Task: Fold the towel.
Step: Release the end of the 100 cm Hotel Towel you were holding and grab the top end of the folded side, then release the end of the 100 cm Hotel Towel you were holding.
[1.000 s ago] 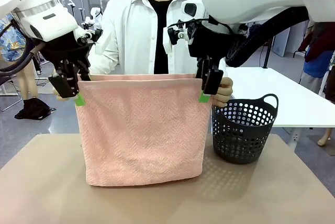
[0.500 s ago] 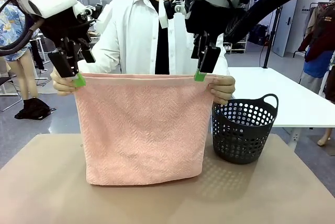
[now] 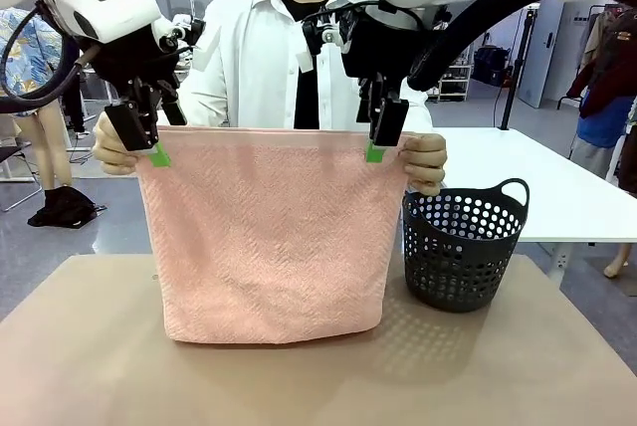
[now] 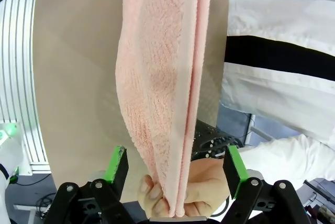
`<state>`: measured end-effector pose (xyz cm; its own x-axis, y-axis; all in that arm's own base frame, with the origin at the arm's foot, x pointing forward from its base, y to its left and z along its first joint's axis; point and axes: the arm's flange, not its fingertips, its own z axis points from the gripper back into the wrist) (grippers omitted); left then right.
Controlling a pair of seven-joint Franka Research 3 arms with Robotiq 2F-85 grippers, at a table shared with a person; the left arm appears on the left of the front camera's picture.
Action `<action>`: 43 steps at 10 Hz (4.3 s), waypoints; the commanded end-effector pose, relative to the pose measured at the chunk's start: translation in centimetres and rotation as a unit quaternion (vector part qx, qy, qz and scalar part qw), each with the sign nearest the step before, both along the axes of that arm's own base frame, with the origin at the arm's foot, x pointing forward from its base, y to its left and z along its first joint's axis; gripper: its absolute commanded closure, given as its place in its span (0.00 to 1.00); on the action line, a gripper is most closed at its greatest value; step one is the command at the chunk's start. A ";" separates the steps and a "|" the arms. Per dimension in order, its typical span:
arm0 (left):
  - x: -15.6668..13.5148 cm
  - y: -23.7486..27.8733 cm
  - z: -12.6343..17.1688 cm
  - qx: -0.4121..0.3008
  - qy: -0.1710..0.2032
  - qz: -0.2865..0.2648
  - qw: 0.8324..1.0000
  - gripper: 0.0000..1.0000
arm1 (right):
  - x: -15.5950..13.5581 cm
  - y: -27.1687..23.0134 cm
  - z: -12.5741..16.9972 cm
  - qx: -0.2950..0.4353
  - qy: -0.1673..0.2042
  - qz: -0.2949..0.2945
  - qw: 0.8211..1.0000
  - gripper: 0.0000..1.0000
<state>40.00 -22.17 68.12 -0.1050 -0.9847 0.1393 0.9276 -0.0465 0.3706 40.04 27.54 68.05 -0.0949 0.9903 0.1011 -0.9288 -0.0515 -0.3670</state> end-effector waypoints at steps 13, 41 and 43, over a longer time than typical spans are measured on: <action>1.1 1.1 -3.3 -0.012 0.036 0.018 0.999 0.98 | 2.1 -0.2 -2.7 -0.020 0.029 -0.028 0.999 1.00; 1.4 0.7 -3.0 -0.002 0.036 0.015 0.999 1.00 | 2.2 -0.1 -2.8 -0.014 0.034 -0.013 0.999 1.00; 1.4 0.7 -3.0 -0.002 0.036 0.015 0.999 1.00 | 2.2 -0.1 -2.8 -0.014 0.034 -0.013 0.999 1.00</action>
<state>41.39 -21.56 65.06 -0.0667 -0.9868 0.1475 0.9532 -0.0193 0.3018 42.21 27.54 65.21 -0.0641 0.9949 0.0780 -0.9532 -0.0379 -0.3001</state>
